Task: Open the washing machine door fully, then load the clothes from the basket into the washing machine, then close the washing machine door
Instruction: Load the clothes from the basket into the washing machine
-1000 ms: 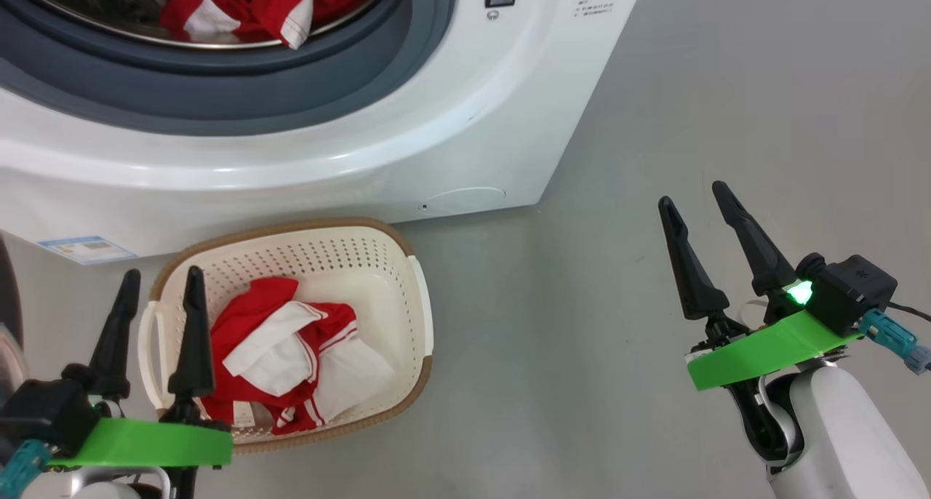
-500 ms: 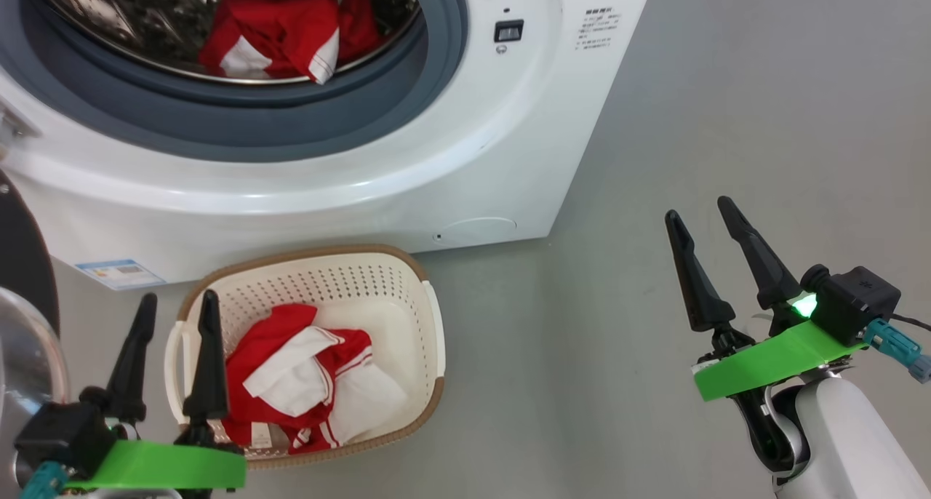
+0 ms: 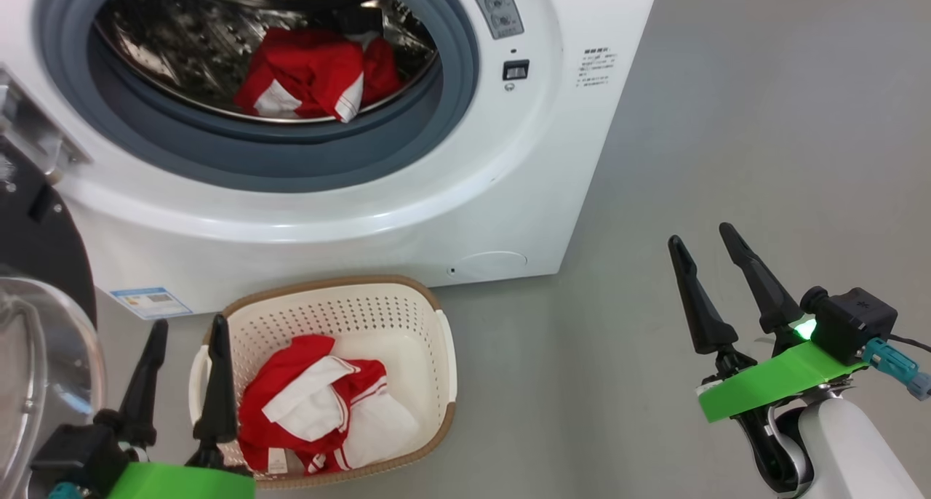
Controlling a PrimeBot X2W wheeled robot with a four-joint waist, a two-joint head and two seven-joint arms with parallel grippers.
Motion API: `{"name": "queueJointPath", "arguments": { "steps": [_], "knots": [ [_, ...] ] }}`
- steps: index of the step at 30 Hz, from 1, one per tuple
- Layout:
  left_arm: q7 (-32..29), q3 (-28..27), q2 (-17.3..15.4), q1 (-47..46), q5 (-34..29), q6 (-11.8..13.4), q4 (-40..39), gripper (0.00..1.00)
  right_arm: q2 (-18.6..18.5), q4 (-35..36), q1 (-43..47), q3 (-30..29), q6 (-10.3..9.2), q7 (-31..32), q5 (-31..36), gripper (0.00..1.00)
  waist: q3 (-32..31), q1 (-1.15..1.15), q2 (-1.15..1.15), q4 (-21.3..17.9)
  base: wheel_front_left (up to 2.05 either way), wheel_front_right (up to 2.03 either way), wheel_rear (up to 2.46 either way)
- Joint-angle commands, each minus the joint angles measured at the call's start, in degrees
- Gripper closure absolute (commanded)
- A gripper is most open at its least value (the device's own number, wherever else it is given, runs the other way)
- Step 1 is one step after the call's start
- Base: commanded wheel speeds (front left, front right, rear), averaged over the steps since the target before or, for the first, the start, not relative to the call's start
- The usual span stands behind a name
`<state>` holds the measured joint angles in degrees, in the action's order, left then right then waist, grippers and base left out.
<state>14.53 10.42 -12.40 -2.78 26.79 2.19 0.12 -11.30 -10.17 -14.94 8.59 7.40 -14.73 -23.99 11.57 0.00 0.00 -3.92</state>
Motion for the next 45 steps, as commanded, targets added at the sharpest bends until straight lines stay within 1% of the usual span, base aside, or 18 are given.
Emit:
{"name": "queueJointPath", "arguments": {
  "steps": [1,14,45],
  "knots": [
    [0.47,-2.29,-0.70,-0.29,-0.45,0.10,-1.22,0.00,-0.52,1.21,1.07,1.23,0.09,-0.27,-0.69,0.00,-0.53,0.00,0.00,0.30,0.00,0.00,0.00],
    [0.47,-2.74,-0.11,0.48,-0.67,0.17,-1.05,0.00,-0.98,0.89,1.99,1.45,0.09,-0.27,-1.16,0.00,-2.15,0.00,0.00,1.31,0.00,0.00,0.00],
    [0.47,-3.07,0.56,0.79,-1.10,-0.25,-1.08,0.00,-1.78,0.58,1.72,2.42,0.09,-0.27,-1.82,0.00,-2.25,0.00,0.00,1.03,0.00,0.00,0.00]
  ]
}}
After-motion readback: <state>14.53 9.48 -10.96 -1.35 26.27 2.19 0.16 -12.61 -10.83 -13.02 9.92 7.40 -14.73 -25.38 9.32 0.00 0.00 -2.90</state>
